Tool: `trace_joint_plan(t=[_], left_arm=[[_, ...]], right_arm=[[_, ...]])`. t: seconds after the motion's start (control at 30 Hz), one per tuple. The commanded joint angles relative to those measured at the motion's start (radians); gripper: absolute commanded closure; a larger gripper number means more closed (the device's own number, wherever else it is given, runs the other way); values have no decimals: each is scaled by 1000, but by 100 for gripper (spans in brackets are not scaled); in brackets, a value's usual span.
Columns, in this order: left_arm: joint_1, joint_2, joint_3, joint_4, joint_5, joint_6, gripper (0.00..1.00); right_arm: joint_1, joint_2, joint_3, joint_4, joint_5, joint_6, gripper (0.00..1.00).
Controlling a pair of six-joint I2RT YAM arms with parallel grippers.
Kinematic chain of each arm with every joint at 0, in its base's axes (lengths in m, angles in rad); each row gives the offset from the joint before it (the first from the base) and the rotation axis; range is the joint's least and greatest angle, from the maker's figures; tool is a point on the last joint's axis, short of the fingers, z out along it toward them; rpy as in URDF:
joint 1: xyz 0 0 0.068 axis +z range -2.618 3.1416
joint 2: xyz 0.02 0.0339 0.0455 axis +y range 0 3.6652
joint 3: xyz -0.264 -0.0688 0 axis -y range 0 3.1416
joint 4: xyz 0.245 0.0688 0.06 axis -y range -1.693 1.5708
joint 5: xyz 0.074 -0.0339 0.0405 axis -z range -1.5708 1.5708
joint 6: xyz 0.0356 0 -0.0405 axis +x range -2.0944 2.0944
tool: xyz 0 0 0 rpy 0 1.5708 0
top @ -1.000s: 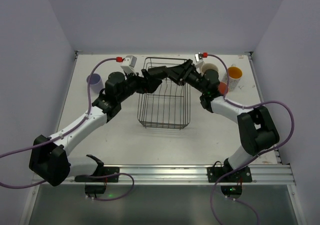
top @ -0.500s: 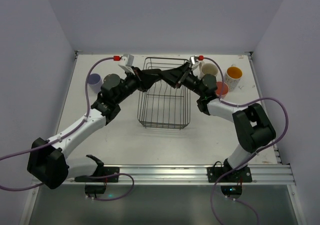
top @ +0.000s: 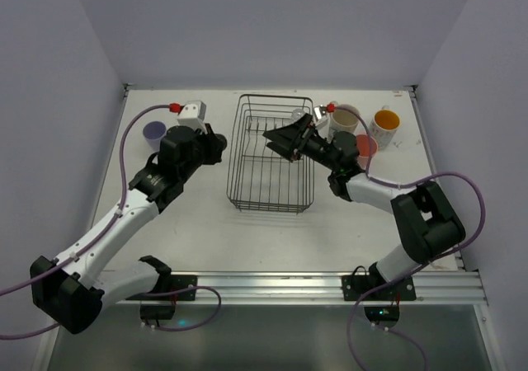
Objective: Unload the cups from the dish rack
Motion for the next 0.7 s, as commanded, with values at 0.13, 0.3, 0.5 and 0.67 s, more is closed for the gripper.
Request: trace_joint_plan(t=[0.13, 0.3, 0.5, 0.67], left_arm=[[103, -9, -48, -332, -187, -8, 100], [301, 21, -111, -300, -130, 4, 100], [381, 210, -32, -303, -170, 30, 100], [413, 333, -4, -285, -190, 32, 97]], right_arm=[[-9, -190, -11, -262, 71, -289, 1], [-8, -277, 69, -479, 78, -460, 1], [-8, -290, 149, -698, 81, -641, 1], [-8, -310, 164, -789, 142, -730, 1]])
